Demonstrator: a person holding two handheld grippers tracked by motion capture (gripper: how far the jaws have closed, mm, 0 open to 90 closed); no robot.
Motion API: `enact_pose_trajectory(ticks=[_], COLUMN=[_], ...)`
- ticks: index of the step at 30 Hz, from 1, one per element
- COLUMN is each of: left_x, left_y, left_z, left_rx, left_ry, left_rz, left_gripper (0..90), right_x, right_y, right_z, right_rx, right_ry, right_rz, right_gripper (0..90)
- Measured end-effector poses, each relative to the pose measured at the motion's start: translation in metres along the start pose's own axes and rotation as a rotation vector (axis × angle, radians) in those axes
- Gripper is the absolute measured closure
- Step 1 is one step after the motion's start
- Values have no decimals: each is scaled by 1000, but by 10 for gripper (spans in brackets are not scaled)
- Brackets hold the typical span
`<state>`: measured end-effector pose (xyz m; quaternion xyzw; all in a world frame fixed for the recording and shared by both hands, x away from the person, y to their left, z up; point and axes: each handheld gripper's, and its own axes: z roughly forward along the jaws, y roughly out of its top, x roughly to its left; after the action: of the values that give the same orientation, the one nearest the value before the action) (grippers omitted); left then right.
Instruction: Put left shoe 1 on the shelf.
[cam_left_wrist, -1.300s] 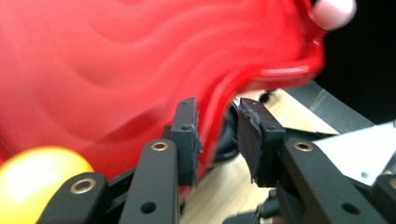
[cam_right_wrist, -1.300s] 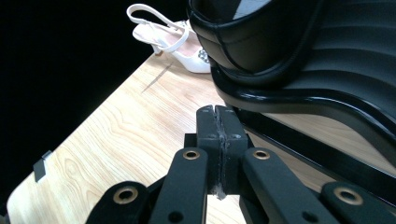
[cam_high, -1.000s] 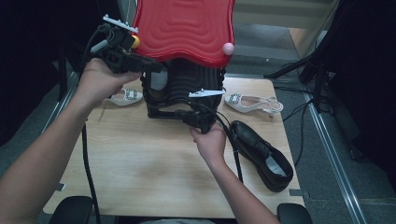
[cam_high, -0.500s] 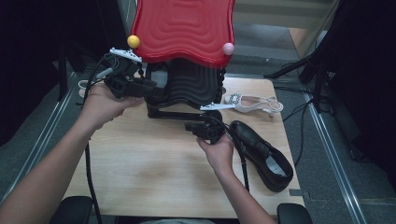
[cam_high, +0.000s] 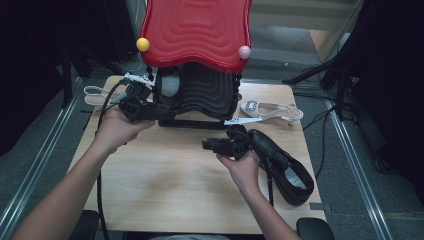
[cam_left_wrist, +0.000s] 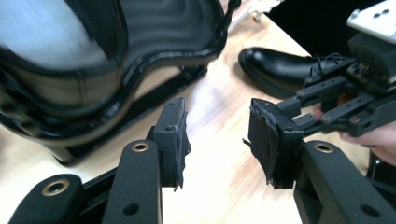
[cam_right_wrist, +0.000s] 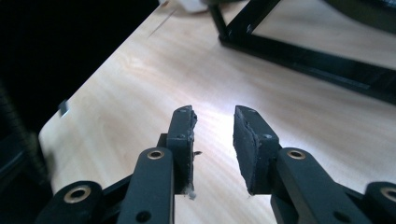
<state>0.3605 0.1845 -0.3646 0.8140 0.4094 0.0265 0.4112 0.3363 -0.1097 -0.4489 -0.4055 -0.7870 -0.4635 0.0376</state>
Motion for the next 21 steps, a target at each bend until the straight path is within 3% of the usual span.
enact_pose_trajectory(ticks=[2,6,8,12,16,21], left_x=[1,0,-2,-6,-10,-13], left_y=[-6,-18,-23,-32,-43,-59], left_z=[7,22,29,38,49,63], left_rx=[6,25,35,36,54,69], left_ry=[-1,-13,-19,-30,-37,-57], left_rz=[-10,-24,-21,-28,-32,-40], left_gripper=[561,554,550,542,538,537], right_x=[-2,-5,-8,-12,-16,-18], right_y=[-2,-8,-11,-19,-26,-34], right_z=[-4,-13,-16,-24,-27,-36], right_rx=[20,33,30,11,4,2], right_ry=[13,-9,-7,-31,-61,-87], right_rz=[6,-24,-17,-9,-12,-82], right_gripper=[697,719,722,641,634,636])
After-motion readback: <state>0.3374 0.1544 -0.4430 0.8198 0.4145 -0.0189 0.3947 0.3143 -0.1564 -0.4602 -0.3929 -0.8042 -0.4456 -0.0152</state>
